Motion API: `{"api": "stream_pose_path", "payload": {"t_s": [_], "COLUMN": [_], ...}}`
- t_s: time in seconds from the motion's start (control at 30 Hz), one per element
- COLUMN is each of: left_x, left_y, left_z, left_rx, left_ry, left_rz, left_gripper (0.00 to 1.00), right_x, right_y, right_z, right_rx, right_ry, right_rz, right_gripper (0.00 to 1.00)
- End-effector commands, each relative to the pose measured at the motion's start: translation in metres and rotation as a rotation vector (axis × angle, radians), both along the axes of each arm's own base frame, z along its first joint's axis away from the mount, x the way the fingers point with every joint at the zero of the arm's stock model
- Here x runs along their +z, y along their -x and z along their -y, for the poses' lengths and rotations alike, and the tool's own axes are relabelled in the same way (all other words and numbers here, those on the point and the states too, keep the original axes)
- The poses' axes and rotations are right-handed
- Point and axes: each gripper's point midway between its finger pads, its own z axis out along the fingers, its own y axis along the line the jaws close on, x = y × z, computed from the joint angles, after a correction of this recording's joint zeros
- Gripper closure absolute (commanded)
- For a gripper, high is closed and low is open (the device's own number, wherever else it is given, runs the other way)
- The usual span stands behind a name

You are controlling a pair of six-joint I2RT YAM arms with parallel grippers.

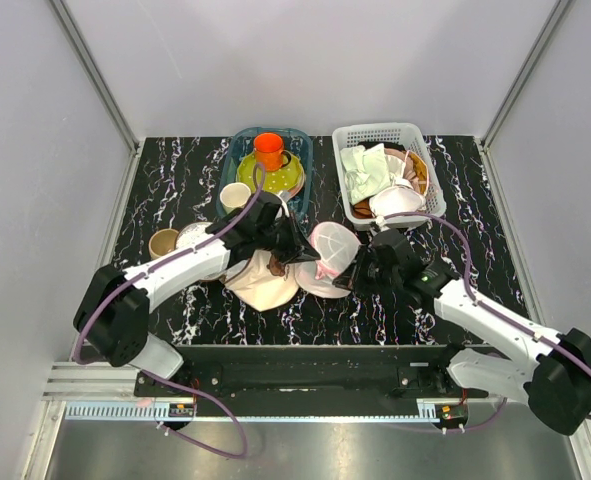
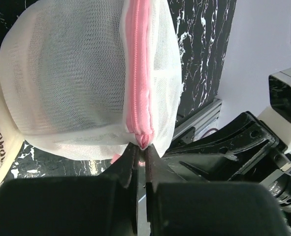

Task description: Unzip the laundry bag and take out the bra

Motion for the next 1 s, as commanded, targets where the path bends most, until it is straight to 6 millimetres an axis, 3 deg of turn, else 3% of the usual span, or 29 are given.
{"api": "stream_pose_path", "payload": {"t_s": [0.0, 0.13, 0.23, 0.53, 0.57, 0.63, 0.67, 0.7, 0.8, 0.87, 0.9, 0.97], "left_x": [0.036, 0.053, 0.058, 0.039, 0.046, 0.036, 0.045, 0.046, 0.056, 0.071, 0.066, 0.073], "left_y": [-0.015, -0.032, -0.048, -0.074, -0.08, -0.081, -0.083, -0.081, -0.071, -0.062, -0.055, -0.038], "left_z": [0.006, -0.01, -0.015, 0.009, 0.012, 0.01, 0.011, 0.009, -0.004, -0.012, -0.016, -0.017], "left_rx": [0.005, 0.042, 0.044, -0.028, -0.033, -0.063, -0.07, -0.074, -0.054, -0.041, -0.033, -0.043], "left_ry": [0.042, 0.004, 0.028, 0.027, 0.029, -0.023, -0.03, -0.05, -0.087, -0.077, -0.081, -0.034], "left_rz": [0.085, 0.139, 0.131, 0.116, 0.137, 0.134, 0.158, 0.17, 0.217, 0.246, 0.219, 0.209], "left_gripper": [1.0, 1.0, 1.0, 1.0, 0.86, 0.56, 0.44, 0.25, 0.04, 0.02, 0.01, 0.01], "right_x": [0.008, -0.009, -0.013, 0.036, 0.04, 0.062, 0.07, 0.081, 0.081, 0.076, 0.069, 0.063], "right_y": [-0.009, -0.007, -0.004, 0.009, 0.009, 0.004, 0.002, -0.004, -0.02, -0.024, -0.028, -0.028], "right_z": [0.028, 0.065, 0.08, 0.05, 0.046, 0.031, 0.027, 0.021, 0.016, 0.013, 0.011, 0.008], "right_rx": [-0.056, -0.108, -0.124, -0.02, -0.015, 0.001, 0.003, 0.002, -0.031, -0.023, -0.02, -0.003], "right_ry": [0.118, 0.207, 0.22, 0.05, 0.033, -0.053, -0.08, -0.111, -0.109, -0.099, -0.091, -0.085], "right_rz": [0.115, 0.085, 0.073, 0.13, 0.132, 0.155, 0.165, 0.195, 0.207, 0.2, 0.19, 0.182], "right_gripper": [1.0, 1.0, 1.0, 1.0, 1.0, 1.0, 1.0, 1.0, 1.0, 1.0, 1.0, 1.0]}}
